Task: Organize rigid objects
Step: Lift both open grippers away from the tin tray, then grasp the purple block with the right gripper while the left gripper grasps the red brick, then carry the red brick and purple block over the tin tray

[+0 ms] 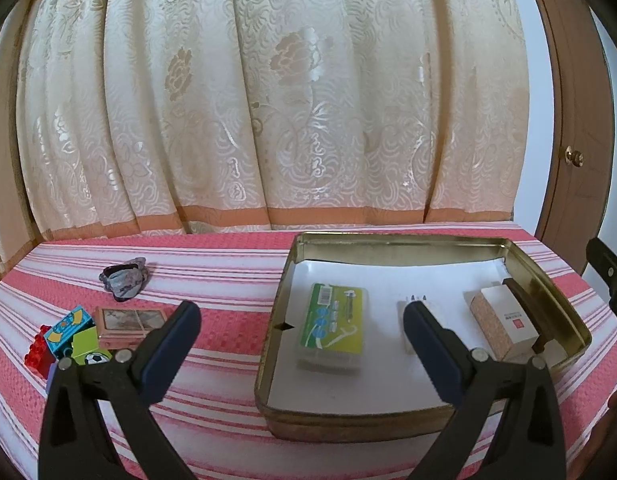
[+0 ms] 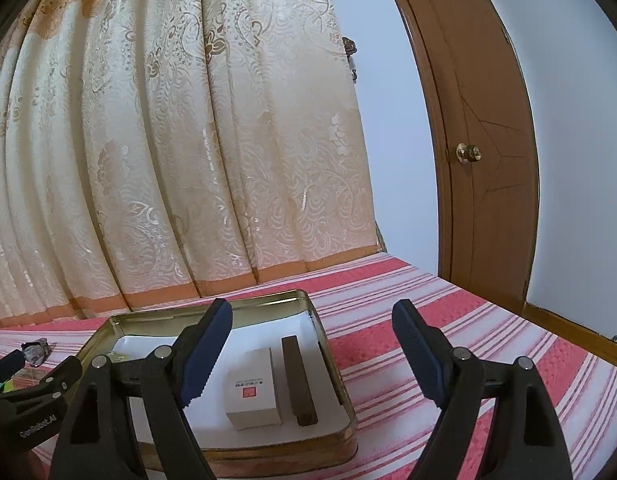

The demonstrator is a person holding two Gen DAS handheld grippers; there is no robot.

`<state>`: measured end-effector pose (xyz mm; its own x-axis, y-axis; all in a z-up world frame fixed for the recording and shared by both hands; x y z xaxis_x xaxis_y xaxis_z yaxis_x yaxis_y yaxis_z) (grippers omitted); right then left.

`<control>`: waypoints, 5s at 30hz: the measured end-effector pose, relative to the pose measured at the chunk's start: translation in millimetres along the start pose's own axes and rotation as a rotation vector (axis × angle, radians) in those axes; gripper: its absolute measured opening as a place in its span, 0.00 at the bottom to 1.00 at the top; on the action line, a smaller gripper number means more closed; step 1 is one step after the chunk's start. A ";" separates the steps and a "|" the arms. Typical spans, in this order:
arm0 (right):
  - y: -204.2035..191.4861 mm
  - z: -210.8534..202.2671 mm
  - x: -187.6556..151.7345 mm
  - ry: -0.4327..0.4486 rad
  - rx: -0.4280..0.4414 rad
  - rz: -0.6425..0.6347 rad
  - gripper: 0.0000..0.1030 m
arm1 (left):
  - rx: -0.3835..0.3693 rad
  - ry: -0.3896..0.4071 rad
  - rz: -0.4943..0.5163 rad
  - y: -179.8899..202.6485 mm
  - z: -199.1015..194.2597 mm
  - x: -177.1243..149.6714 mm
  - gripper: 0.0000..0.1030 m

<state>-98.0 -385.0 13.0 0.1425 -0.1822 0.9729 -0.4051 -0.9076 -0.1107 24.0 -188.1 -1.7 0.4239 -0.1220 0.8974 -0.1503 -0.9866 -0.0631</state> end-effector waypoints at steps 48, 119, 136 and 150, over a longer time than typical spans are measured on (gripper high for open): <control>-229.8 -23.6 -50.6 -0.193 0.363 -0.137 0.82 | 0.189 -0.145 -0.175 -261.2 17.1 -28.2 0.99; -298.5 -3.0 -79.9 -0.472 0.583 -0.165 0.42 | 0.161 -0.276 -0.290 -319.2 40.3 -41.5 0.30; -284.5 -13.1 -59.8 -0.330 0.537 -0.166 0.42 | 0.256 -0.003 -0.146 -251.1 -4.7 -25.6 0.30; -269.1 -11.0 -55.7 -0.314 0.521 -0.171 0.42 | 0.267 0.008 -0.123 -231.2 -8.5 -26.4 0.30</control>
<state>-6.9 -126.5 -9.2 0.4568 -0.0490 0.8882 0.1289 -0.9843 -0.1206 40.0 44.2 -7.1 0.4172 0.0003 0.9088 0.1428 -0.9876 -0.0652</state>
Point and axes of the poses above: each gripper's, at about its wrist camera, not at the fingertips, and z roughly the way its jaws point, y to its right, x to its top, the point moved 1 cm from there along z, roughly the way its jaws point, and after that the axes turned 7 degrees about x, right-handed, at the moved point
